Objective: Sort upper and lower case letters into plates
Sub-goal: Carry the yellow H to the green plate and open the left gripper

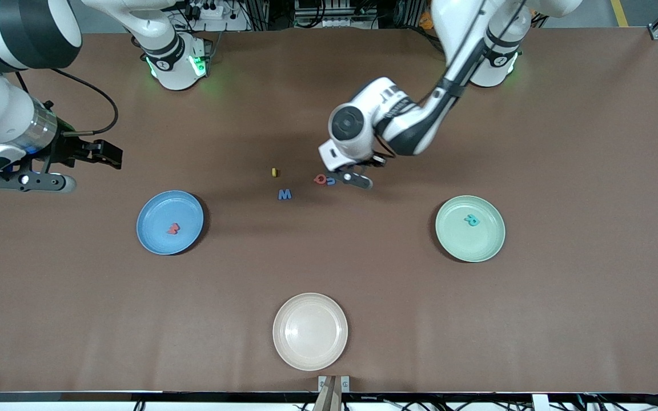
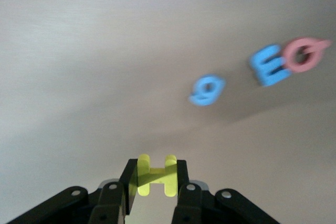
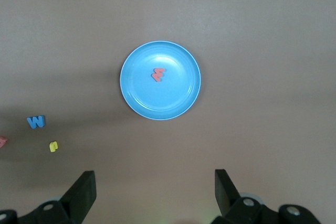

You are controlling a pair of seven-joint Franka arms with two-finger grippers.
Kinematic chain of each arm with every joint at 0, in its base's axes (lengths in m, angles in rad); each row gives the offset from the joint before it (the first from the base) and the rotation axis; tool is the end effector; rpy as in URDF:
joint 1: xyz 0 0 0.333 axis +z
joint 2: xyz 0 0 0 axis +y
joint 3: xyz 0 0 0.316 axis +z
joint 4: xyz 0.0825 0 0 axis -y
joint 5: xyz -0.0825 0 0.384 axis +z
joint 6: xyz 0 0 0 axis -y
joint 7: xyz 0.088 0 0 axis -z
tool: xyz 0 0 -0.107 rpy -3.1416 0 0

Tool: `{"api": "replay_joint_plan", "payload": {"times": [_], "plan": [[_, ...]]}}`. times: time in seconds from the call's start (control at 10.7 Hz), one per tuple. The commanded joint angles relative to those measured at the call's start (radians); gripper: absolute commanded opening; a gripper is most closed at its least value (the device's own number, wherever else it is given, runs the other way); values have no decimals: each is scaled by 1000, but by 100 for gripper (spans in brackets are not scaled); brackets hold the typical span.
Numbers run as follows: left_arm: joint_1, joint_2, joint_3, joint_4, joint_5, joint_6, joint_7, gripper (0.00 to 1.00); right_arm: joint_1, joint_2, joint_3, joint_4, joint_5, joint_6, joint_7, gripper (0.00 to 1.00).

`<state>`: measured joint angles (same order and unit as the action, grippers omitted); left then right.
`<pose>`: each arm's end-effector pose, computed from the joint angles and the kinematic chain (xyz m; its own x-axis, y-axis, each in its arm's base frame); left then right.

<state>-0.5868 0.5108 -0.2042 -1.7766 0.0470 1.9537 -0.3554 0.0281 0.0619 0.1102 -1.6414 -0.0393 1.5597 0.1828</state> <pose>0.4431 -0.4324 0.2540 0.8567 -0.4058 -0.3185 -0.4428 -0.8952 -0.0505 0.5605 0.0721 0.5561 0.9899 -0.0453 -0.1345 -0.0379 -0.9976 0.0576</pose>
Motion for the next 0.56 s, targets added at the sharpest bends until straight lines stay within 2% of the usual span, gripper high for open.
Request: {"api": "replay_joint_plan", "payload": {"times": [0.0, 0.28, 0.47], "plan": [[124, -28, -11, -26, 126, -59, 221, 0, 6, 12, -3, 20, 16, -9, -9, 100], [234, -15, -11, -40, 178, -46, 406, 0, 58, 16, 8, 20, 15, 37, -8, 100], [300, 12, -14, -46, 243, 11, 488, 0, 82, 39, 61, 18, 15, 83, 4, 100]]}}
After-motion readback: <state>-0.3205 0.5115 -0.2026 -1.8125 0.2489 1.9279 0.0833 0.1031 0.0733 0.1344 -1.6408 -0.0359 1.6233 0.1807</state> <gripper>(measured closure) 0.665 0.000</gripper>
